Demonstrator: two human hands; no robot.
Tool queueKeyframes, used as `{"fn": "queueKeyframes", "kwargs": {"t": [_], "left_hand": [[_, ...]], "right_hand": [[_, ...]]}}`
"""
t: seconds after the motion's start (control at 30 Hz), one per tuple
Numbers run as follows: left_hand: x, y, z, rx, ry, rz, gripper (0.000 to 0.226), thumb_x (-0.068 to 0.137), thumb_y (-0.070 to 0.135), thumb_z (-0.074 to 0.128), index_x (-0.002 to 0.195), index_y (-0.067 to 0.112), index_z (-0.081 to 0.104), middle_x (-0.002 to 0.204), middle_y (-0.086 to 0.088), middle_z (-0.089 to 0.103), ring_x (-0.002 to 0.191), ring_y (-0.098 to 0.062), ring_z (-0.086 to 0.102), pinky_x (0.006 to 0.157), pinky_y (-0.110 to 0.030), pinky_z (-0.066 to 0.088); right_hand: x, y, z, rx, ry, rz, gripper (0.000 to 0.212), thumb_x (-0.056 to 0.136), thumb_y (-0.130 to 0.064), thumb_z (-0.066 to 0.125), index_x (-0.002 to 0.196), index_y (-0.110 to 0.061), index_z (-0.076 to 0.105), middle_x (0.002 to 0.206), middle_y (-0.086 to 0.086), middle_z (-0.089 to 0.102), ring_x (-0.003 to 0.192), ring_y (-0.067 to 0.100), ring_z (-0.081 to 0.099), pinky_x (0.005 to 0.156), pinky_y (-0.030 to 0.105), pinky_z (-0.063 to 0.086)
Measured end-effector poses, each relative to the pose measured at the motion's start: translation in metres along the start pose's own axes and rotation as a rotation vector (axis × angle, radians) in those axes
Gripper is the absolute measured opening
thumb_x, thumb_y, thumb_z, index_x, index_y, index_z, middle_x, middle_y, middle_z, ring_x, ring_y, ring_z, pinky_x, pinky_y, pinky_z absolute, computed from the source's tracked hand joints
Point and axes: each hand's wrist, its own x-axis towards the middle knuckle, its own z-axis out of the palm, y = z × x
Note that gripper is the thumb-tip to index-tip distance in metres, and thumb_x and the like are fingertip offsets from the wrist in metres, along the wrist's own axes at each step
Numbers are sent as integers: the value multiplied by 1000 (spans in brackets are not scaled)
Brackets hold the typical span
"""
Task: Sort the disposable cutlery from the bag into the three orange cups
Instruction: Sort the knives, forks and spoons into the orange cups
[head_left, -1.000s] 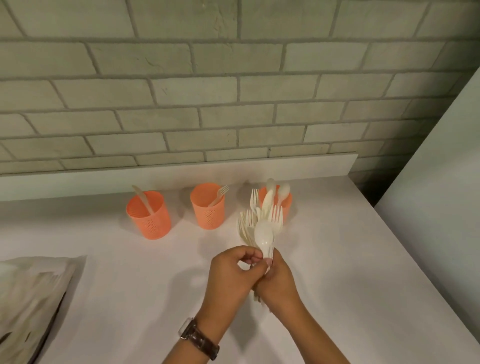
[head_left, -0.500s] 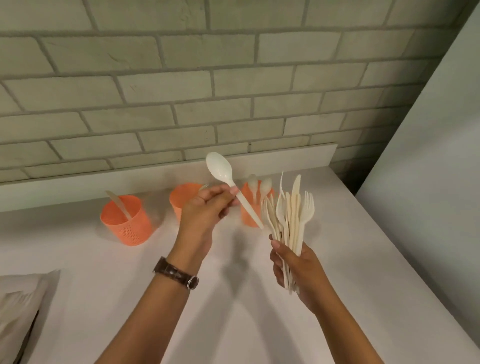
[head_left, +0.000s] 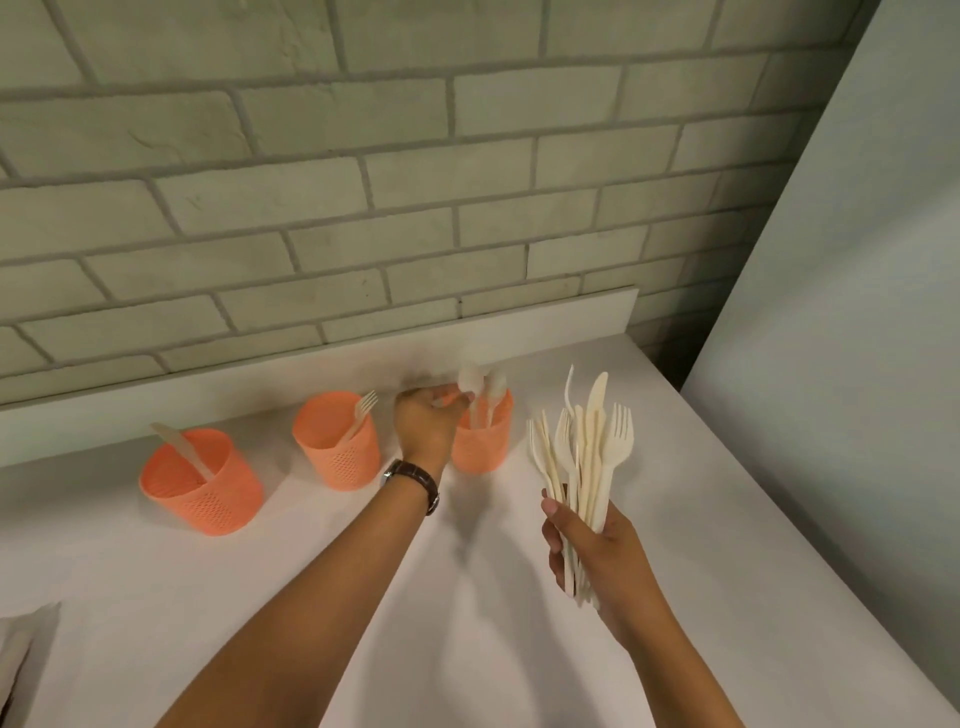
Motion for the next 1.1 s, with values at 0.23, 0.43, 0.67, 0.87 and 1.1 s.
{"fn": "queueKeyframes", "kwargs": {"t": [0.23,0.43,0.67,0.87,1.1], "left_hand": [[-62,-1,-49,-52,-155,42,18,82,22,68,99,16,68,99,8,67,73,1,59,63,-3,43],[-126,-11,-104,-152,-294,-55,6,80,24,70,79,29,73,83,22,72,81,8,64,69,-5,47],[-137,-29,-146,-194,-110,-152,8,74,25,75,80,21,77,84,10,75,84,-2,68,77,-14,51],[-133,-29,-166,-294,-72,-158,6,77,24,72,78,20,76,74,12,73,66,6,63,63,-9,47],[-71,-5,-192,-288,222,22,9,81,22,69,72,23,69,52,16,62,50,4,50,60,-9,42]], "right_hand": [[-3,1,21,-77,15,-17,22,83,-21,69,92,-4,59,56,9,58,43,19,49,43,27,41],[-16,12,63,-153,-73,-30,18,81,-20,72,89,-8,63,60,10,65,43,20,53,41,24,41],[-31,18,108,-166,-273,-19,13,84,-19,68,95,-13,65,61,11,65,43,22,53,40,25,41],[-32,16,125,-105,-351,12,16,86,-20,65,98,-10,64,68,16,67,43,29,54,43,28,44],[-21,15,110,-139,-268,40,19,86,-19,65,100,-8,58,67,12,68,39,26,50,40,27,43]]}}
